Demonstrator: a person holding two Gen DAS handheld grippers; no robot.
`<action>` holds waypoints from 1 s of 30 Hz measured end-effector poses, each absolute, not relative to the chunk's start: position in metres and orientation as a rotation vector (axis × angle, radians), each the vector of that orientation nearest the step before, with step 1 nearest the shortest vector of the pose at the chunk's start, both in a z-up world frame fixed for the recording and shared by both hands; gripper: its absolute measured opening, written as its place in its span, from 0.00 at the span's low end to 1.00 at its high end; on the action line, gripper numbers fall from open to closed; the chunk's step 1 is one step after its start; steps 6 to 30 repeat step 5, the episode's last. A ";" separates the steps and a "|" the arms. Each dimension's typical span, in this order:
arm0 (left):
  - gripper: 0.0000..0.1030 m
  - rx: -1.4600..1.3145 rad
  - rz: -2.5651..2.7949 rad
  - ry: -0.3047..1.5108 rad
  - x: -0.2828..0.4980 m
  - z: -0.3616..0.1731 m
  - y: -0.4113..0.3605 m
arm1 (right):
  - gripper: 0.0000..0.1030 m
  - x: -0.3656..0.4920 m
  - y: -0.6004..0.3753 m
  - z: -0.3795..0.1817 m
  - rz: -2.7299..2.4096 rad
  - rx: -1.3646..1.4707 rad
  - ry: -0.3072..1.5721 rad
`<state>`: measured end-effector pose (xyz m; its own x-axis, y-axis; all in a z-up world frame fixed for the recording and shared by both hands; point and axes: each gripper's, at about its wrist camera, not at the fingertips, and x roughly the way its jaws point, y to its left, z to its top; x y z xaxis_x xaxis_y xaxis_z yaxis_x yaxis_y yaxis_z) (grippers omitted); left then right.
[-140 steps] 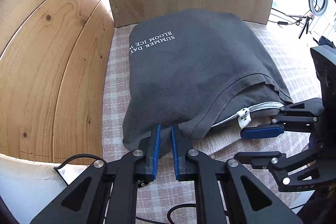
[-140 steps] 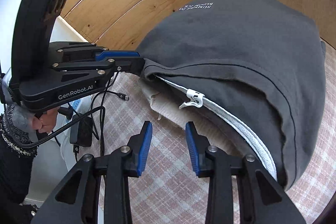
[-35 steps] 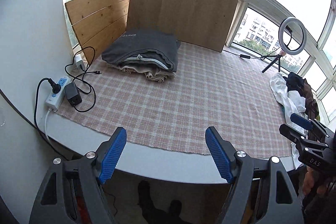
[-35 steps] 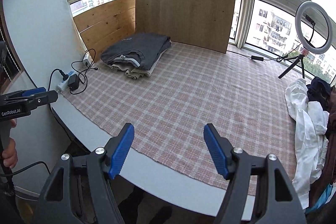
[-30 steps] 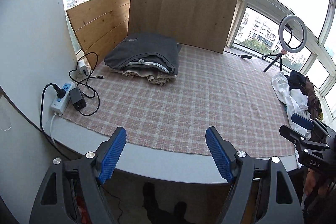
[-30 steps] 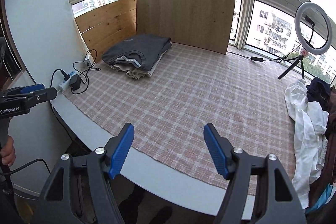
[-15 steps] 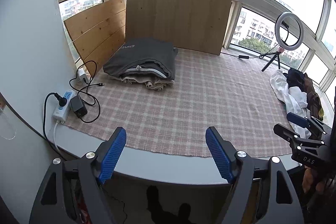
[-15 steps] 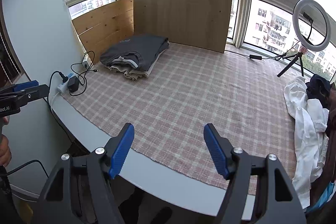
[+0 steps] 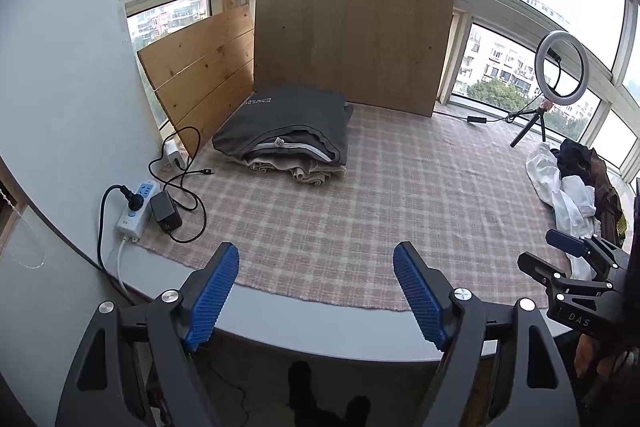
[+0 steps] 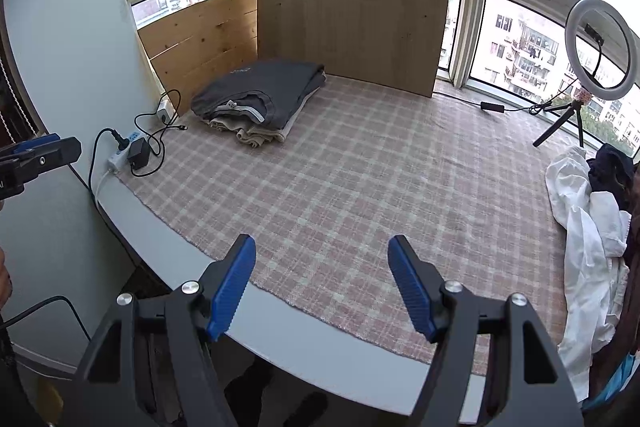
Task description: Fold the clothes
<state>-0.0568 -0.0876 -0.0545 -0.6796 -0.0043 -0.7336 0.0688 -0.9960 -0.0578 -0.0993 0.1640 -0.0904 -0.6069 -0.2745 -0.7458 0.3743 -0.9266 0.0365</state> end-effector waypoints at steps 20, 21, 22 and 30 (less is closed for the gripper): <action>0.76 1.222 -2.838 0.091 -0.057 -0.053 -0.084 | 0.66 -0.101 0.164 -0.091 -2.522 1.144 0.177; 0.76 1.222 -2.838 0.091 -0.057 -0.053 -0.084 | 0.66 -0.101 0.164 -0.091 -2.522 1.144 0.177; 0.76 1.222 -2.838 0.091 -0.057 -0.053 -0.084 | 0.66 -0.101 0.164 -0.091 -2.522 1.144 0.177; 0.76 1.222 -2.838 0.091 -0.057 -0.053 -0.084 | 0.66 -0.101 0.164 -0.091 -2.522 1.144 0.177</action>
